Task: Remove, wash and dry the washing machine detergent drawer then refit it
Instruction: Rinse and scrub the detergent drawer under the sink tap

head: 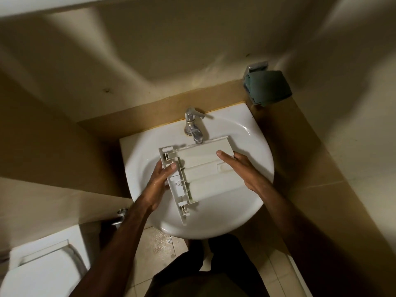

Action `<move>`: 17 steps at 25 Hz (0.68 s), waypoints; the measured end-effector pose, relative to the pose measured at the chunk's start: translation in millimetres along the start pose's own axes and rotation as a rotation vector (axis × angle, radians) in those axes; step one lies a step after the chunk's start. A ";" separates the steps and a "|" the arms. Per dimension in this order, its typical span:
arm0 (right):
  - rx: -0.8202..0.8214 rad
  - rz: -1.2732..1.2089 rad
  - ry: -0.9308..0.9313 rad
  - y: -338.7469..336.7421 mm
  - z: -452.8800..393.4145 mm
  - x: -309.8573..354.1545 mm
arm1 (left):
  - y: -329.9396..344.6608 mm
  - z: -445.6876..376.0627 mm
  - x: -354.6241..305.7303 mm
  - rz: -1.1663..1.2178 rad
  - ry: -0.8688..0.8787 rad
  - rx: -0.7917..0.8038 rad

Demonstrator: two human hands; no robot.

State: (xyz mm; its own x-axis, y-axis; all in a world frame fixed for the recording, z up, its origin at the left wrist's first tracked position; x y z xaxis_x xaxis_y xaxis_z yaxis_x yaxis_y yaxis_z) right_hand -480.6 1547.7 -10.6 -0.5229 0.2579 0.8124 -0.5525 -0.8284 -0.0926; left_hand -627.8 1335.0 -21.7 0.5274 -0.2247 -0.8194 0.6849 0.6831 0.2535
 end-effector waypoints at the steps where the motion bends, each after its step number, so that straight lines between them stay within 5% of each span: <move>1: -0.044 0.045 -0.023 2.2 -9.3 -1.4 | -0.6 0.4 0.5 -0.027 0.012 -0.028; 6: -0.289 0.310 -0.239 11.3 -40.3 -0.6 | 0.8 -1.5 3.2 -0.011 0.052 -0.147; 10: -0.423 0.777 -0.534 34.2 -44.3 19.2 | -5.3 -5.4 4.1 -0.001 0.062 -0.237; 17: -0.403 1.213 -0.631 73.0 -15.4 2.1 | -3.3 -7.3 2.0 -0.048 0.153 -0.247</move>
State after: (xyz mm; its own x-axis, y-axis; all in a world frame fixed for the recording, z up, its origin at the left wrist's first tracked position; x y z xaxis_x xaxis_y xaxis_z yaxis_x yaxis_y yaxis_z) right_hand -532.0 1495.3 -24.5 -0.4851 -0.8466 0.2191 -0.1789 -0.1491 -0.9725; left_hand -632.7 1337.4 -28.0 0.4027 -0.1663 -0.9001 0.5541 0.8270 0.0951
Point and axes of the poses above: each hand's wrist, its own z-axis away from the middle knuckle, its own y-axis out of the palm, x = y × z, the point moved 7 cm from there along -z, towards the middle knuckle, and after that the axes turned 1 degree about z, right-handed, at the moved point
